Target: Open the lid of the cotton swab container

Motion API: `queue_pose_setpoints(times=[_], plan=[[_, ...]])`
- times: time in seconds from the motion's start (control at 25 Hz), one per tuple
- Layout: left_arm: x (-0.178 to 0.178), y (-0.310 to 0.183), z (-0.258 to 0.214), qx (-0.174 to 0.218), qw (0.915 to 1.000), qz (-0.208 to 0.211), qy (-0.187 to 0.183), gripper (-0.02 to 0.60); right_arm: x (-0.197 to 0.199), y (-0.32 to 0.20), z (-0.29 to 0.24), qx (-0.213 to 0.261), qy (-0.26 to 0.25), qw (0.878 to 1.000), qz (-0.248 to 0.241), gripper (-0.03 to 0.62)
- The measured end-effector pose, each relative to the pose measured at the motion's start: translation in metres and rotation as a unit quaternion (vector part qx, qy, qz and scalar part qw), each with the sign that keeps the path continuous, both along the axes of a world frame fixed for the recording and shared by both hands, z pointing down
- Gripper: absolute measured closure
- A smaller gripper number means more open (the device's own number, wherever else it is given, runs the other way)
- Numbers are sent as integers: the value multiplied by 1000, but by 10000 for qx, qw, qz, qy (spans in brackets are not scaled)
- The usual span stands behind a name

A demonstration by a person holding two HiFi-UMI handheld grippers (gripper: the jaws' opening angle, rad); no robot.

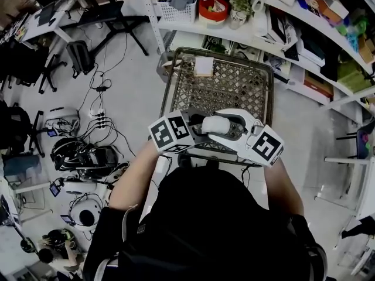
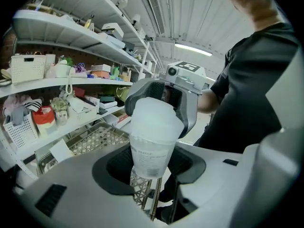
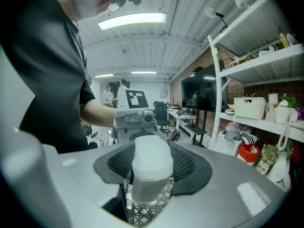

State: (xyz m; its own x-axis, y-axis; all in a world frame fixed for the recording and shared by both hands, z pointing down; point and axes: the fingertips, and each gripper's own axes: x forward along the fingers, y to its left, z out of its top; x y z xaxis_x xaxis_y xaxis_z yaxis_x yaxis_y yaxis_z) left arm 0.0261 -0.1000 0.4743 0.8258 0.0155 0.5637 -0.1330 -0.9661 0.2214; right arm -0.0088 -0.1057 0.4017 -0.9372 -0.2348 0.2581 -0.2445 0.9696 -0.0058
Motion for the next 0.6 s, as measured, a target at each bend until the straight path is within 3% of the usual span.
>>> queue_pose_setpoints(times=[0.28,0.48,0.6], plan=[[-8,-16,0,303,9992,-177,-200,383,10,-7,-16,-59,-429,9991,33,360],[-16,-33,-4,389,9976,-541,-197,383,19,-3,-38,-32,-930,9956,-103,470],[-20,-43,-11,473,9962,-717,-161,383,20,-3,-43,-76,-1039,9945,-104,473]])
